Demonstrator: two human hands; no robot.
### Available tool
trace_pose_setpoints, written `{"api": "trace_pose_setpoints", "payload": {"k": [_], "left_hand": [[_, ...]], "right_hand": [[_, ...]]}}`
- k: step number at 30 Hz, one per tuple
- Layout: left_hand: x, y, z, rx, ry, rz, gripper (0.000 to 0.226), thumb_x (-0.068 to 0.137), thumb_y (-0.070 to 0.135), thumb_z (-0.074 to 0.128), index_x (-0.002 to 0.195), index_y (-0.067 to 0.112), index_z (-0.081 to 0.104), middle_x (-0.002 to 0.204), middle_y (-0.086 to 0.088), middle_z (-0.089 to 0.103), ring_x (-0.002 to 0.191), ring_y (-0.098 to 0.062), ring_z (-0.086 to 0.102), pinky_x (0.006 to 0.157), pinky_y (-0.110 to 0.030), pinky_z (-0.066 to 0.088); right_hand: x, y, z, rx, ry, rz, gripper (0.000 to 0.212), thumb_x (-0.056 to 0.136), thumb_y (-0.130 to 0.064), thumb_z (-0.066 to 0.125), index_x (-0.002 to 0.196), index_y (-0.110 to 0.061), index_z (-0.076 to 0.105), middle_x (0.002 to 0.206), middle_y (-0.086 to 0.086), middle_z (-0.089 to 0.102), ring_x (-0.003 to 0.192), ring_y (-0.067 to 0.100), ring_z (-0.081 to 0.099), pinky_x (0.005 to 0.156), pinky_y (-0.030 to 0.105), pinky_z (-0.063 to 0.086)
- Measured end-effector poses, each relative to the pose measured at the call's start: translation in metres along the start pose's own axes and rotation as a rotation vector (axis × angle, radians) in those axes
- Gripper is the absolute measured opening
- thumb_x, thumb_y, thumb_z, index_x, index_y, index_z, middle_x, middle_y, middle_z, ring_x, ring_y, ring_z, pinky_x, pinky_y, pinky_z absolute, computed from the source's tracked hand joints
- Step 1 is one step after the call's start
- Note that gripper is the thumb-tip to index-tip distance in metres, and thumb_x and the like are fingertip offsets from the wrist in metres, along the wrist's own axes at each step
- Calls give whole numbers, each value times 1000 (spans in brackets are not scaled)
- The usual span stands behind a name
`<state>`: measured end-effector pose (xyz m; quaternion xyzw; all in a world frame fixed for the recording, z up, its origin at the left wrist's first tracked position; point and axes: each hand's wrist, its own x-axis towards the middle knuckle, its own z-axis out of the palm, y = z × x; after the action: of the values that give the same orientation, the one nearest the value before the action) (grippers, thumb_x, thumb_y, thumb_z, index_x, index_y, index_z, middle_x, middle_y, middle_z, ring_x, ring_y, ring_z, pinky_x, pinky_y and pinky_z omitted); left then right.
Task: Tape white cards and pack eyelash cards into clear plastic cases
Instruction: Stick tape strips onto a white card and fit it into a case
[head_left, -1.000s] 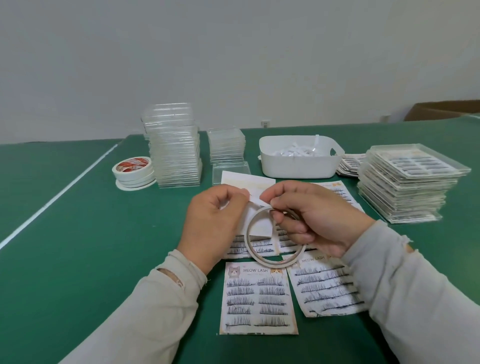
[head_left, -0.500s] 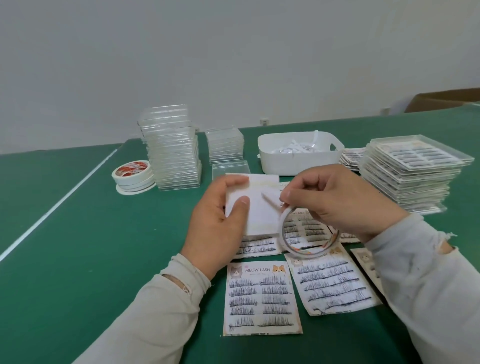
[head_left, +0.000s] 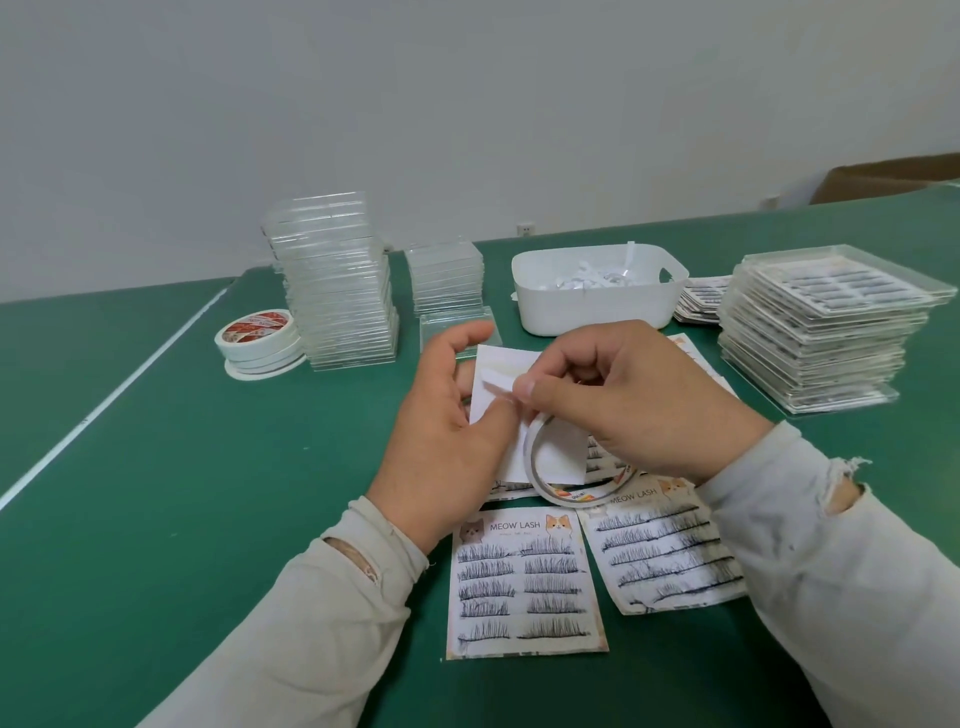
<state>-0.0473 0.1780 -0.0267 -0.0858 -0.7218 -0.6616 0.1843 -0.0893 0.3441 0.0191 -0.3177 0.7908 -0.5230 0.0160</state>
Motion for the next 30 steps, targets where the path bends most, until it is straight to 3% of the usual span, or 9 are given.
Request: {"api": "trace_pose_setpoints", "payload": {"k": [7,12,16,21,30], "left_hand": [[0,1,1,17,-13,15,37,88,25,64,119,39,52,99,4,76,80,-12,68,70,-33,53],[-1,3,0,19,-15,7,37,89,23,63,122,36,53,102,3,76,87,-14,71,74,-37,58],[-2,5,0,2,-20,1,37,89,18,58,123,32,54,102,2,76,84,-11,70,69,-28,57],[-4,6,0,8,-2,10,38,102,-2,45,121,26,60,82,13,71,68,-3,58,60,-18,50],[-5,7,2,85,35,52,30,101,11,46,120,29,60,90,13,72,75,-3,60,67,-20,52]], "right_hand": [[1,0,0,-26,11,26,17,90,-24,74,76,-15,78,69,5,73,57,6,55,58,23,45],[1,2,-1,-52,29,39,20,90,-27,74,74,-15,77,56,-2,63,49,4,45,51,17,37],[2,4,-2,-91,53,56,21,89,-27,74,73,-14,76,46,-15,51,43,2,41,47,10,31],[2,4,-3,-111,66,63,22,88,-27,74,72,-11,76,45,-14,49,41,3,38,45,11,30],[3,3,-3,-149,107,70,23,87,-28,75,71,-11,75,42,-15,47,40,4,41,44,11,31]]}}
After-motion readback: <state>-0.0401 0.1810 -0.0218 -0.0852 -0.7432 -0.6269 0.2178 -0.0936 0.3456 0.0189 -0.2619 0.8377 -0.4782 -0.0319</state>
